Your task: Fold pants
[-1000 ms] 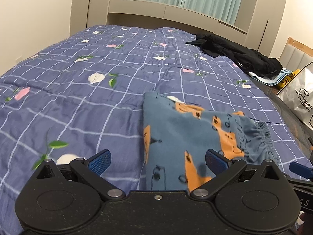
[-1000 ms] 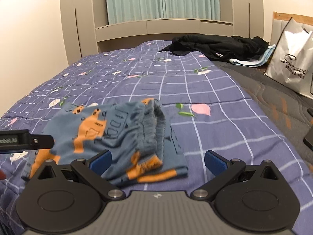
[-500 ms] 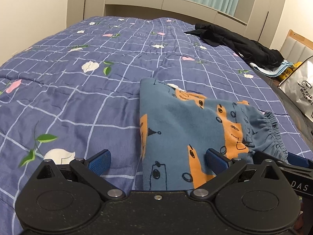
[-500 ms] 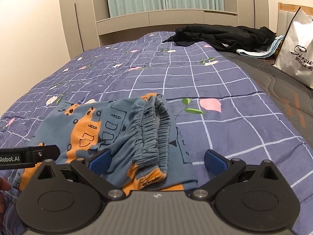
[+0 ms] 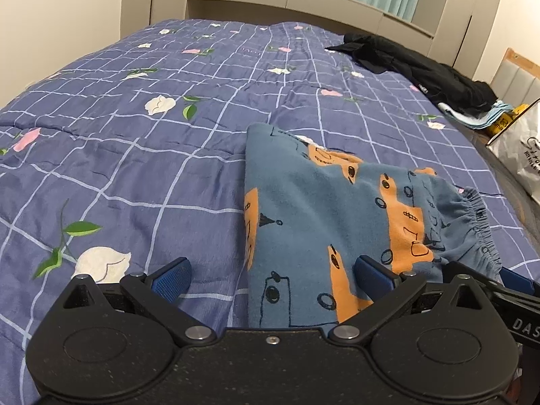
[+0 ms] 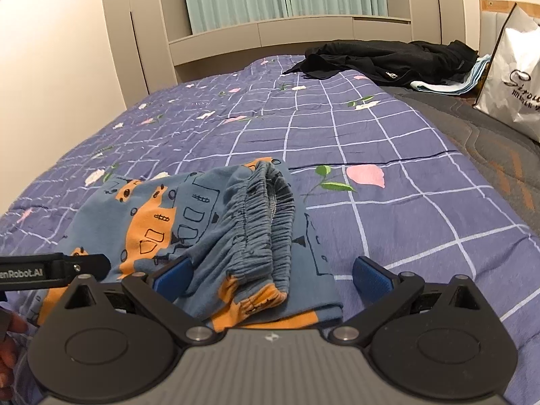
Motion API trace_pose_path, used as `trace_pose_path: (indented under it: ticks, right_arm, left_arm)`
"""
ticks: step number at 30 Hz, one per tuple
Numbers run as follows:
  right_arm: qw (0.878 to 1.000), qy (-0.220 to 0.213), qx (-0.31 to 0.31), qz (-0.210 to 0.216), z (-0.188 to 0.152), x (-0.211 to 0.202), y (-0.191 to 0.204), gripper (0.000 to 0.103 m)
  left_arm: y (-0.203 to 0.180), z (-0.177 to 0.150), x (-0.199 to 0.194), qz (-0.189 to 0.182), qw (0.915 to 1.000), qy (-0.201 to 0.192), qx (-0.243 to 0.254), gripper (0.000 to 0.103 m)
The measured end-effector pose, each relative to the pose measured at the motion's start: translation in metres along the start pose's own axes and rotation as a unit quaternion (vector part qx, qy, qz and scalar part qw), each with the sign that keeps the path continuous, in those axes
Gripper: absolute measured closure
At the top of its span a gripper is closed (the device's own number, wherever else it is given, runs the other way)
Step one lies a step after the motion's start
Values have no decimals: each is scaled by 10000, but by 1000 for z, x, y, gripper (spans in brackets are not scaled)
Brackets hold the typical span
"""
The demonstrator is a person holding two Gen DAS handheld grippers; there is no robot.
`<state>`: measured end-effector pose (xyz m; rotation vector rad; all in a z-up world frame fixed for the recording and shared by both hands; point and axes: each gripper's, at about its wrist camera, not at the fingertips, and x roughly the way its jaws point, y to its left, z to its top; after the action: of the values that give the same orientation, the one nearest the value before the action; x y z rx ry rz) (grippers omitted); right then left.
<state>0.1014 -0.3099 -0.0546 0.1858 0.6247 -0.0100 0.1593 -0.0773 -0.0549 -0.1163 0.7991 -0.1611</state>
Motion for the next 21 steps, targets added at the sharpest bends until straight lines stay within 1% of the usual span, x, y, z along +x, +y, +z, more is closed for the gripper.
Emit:
trace_pose_path:
  ticks: [4,8,11,18,21]
  right_arm:
    - [9996,-58,189,201,-2,-2,-7,0]
    - [9993,-126,252,242,-4,-4,-8,0]
    - [9987,-238,365,269,-7,-5,-8,0]
    - [9924,-518,959,577,-13,-9,-22,0]
    - [9909,-588,1046,607,-15,-11,-24,2]
  left_arm:
    - [-8,1,-1,186,9997,32,143,0]
    - [-12,1,-2,307,9994,50,158,0]
    - [-11,0,-3,293,9995,66,106,0]
    - [-9,-3,-3,243,9997,54,2,0]
    - [-8,-3,-3,241,9997,47,5,0]
